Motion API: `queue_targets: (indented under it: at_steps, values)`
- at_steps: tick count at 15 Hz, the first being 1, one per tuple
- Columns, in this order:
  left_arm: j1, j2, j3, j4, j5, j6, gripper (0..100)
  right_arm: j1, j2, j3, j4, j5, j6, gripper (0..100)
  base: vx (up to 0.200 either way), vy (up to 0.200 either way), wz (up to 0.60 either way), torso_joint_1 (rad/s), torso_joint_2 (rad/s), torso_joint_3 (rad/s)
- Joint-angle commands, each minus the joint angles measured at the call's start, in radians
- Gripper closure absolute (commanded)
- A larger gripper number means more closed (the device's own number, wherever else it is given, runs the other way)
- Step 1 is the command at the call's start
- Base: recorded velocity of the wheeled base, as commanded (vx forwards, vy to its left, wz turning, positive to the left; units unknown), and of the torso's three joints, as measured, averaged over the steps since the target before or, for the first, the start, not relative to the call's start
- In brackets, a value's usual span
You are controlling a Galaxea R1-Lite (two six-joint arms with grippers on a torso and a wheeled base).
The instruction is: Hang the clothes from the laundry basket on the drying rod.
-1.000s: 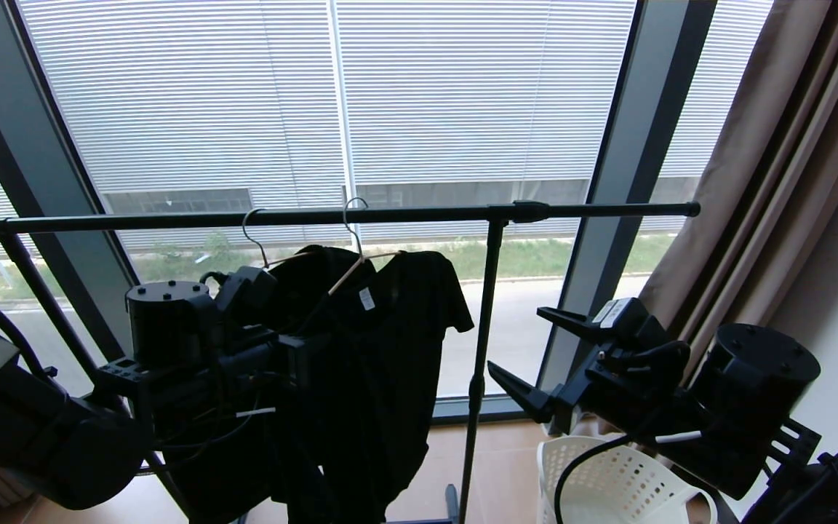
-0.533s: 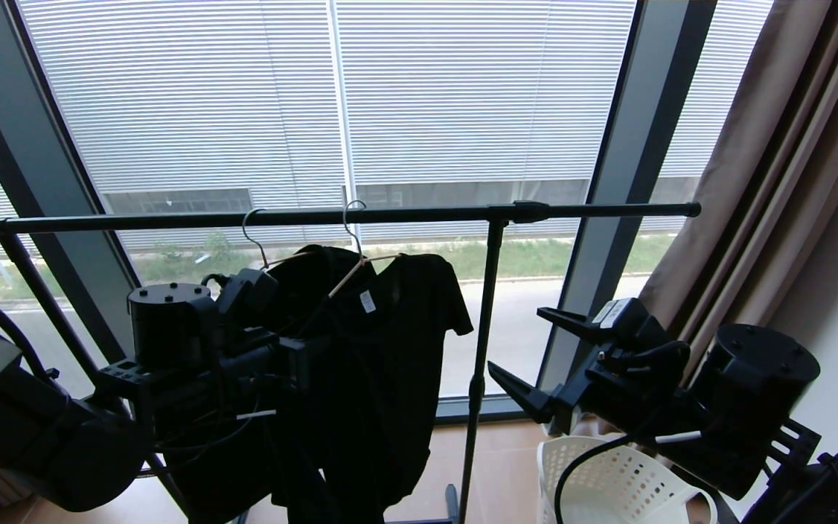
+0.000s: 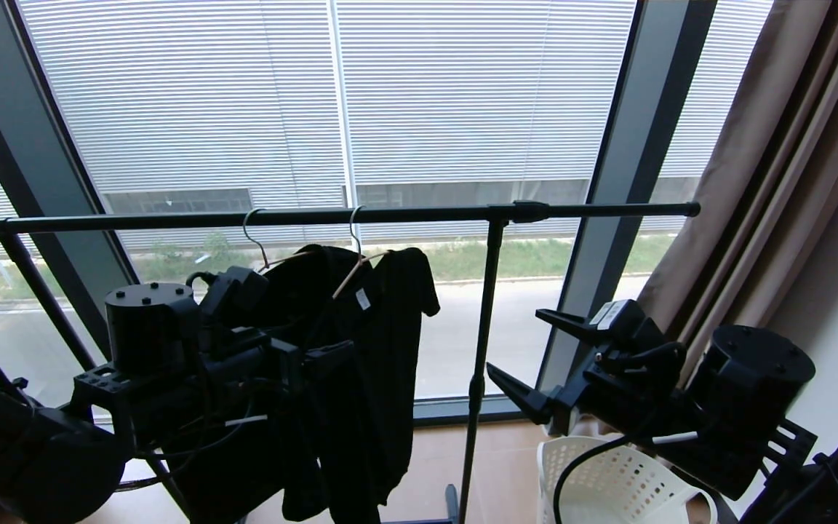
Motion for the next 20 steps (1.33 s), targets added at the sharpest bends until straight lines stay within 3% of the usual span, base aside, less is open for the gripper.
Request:
queue_targets:
  at_steps: [1,8,12,14,20]
  values:
    - [-0.011,-0.067,0.03,0.0,0.011,-0.001,0,0.0,-0.006,0.005,-0.001,0.0,0.0,0,0.0,0.0,0.0,0.0,0.0,0.0]
    - [-0.025,-0.288,0.218,0.006,0.019,-0.003,0,-0.003,-0.146,0.103,0.007,-0.008,0.003,0,0.0,0.0,0.0,0.0,0.0,0.0]
    - [-0.025,-0.369,0.318,0.006,0.039,-0.003,0,-0.018,-0.252,0.212,0.041,-0.078,0.007,0,0.0,0.0,0.0,0.0,0.0,0.0]
    - [-0.025,-0.424,0.37,0.008,0.043,-0.003,0,-0.034,-0.365,0.238,0.163,-0.078,0.009,0,0.0,0.0,0.0,0.0,0.0,0.0]
    - [-0.028,-0.624,0.504,0.041,0.132,0.002,0,-0.047,-0.808,0.233,0.736,-0.107,0.089,0,0.0,0.0,0.0,0.0,0.0,0.0]
